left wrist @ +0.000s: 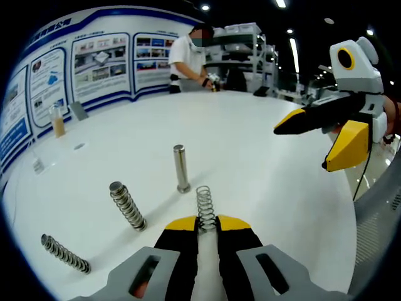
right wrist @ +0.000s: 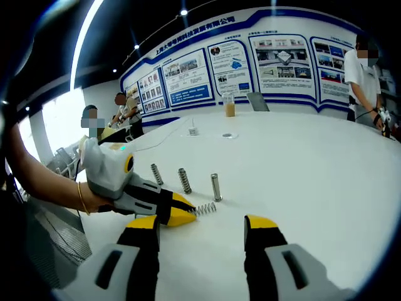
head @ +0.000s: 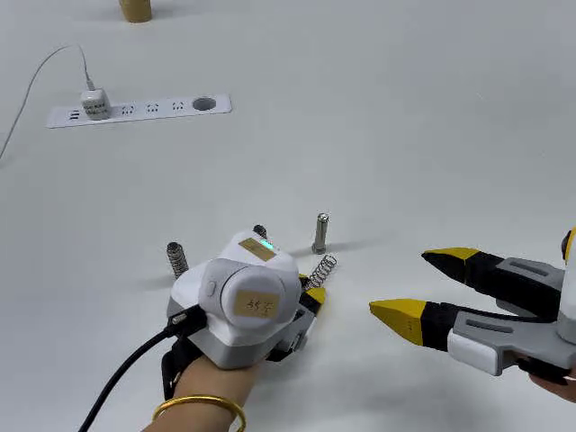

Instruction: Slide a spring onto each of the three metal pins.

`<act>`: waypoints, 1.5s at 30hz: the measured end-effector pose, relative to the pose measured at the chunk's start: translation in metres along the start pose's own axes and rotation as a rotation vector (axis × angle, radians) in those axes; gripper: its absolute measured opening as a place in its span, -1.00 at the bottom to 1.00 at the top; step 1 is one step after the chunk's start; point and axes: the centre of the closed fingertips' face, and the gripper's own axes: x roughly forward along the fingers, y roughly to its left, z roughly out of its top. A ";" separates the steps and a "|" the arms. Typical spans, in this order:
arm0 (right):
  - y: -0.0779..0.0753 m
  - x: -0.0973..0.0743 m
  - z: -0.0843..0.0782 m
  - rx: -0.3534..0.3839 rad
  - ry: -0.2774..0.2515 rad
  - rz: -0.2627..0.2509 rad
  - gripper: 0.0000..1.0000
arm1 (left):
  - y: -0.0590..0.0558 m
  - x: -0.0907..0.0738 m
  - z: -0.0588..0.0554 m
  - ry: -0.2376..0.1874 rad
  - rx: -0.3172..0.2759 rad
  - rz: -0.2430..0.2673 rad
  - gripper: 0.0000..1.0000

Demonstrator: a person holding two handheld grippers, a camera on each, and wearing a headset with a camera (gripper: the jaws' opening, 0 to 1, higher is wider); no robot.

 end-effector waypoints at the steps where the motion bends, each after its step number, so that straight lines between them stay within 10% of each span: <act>1: 0.000 0.001 0.000 0.006 -0.001 0.002 0.10 | 0.001 -0.001 0.000 -0.001 0.001 0.000 -0.80; 45: 0.048 0.039 0.049 0.321 -0.103 0.210 -0.29 | -0.001 -0.092 0.052 -0.288 0.023 -0.020 -0.79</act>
